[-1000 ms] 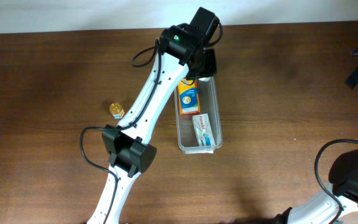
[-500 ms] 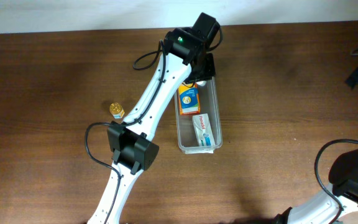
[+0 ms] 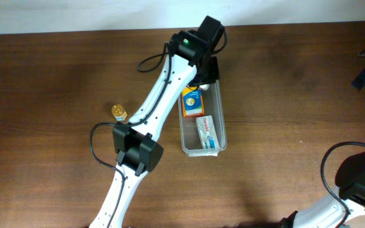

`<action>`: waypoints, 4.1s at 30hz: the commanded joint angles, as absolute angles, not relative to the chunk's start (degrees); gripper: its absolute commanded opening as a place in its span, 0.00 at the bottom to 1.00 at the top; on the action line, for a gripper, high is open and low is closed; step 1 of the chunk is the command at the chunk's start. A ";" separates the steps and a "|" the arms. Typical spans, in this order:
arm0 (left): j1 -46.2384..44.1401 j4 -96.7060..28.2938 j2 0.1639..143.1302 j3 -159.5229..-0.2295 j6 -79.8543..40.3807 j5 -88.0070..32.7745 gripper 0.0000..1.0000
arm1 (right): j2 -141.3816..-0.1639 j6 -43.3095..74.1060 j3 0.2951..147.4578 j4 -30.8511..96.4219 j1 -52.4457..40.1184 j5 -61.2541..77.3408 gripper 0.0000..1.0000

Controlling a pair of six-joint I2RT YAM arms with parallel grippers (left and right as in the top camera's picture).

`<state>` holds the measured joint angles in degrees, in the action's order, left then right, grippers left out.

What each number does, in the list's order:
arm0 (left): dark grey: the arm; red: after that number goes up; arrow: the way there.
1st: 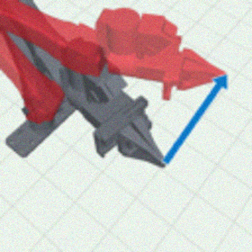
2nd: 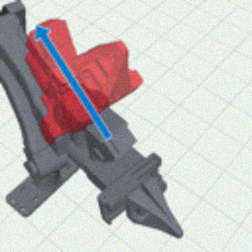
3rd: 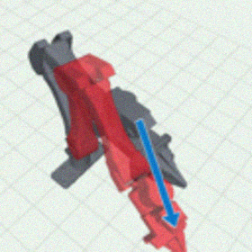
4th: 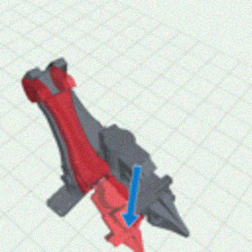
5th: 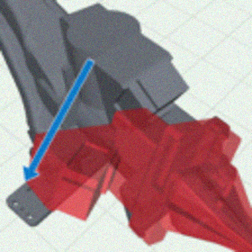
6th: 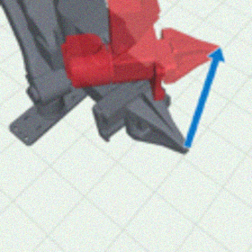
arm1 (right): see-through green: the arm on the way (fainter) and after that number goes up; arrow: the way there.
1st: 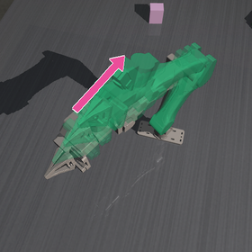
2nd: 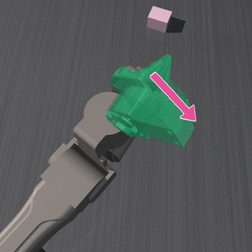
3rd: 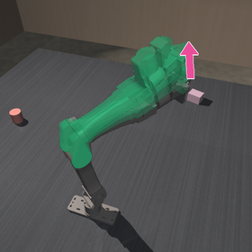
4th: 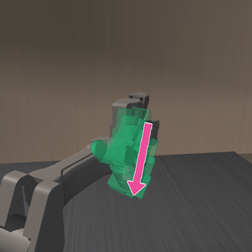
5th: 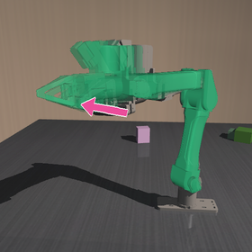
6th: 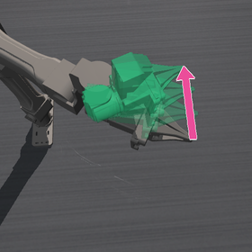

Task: Pack container
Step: 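Lower the white bottle into the container beside the yellow box, then open the left gripper to release the bottle upright in the container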

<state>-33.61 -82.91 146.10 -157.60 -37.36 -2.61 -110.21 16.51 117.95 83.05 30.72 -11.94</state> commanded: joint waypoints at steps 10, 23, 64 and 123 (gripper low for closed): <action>-33.98 -81.49 149.16 -157.42 -37.91 -3.60 0.08 | -110.02 17.17 117.73 82.87 30.79 -12.08 0.98; -33.98 -81.41 149.25 -157.42 -37.91 -3.62 0.13 | -110.02 17.17 117.75 82.87 30.79 -12.08 0.98; -33.98 -80.38 151.04 -157.42 -37.71 -3.79 0.26 | -110.02 17.17 117.75 82.87 30.79 -12.08 0.98; -33.47 -79.55 151.06 -166.63 -35.92 -4.93 0.41 | -110.02 17.17 117.75 82.87 30.79 -12.08 0.98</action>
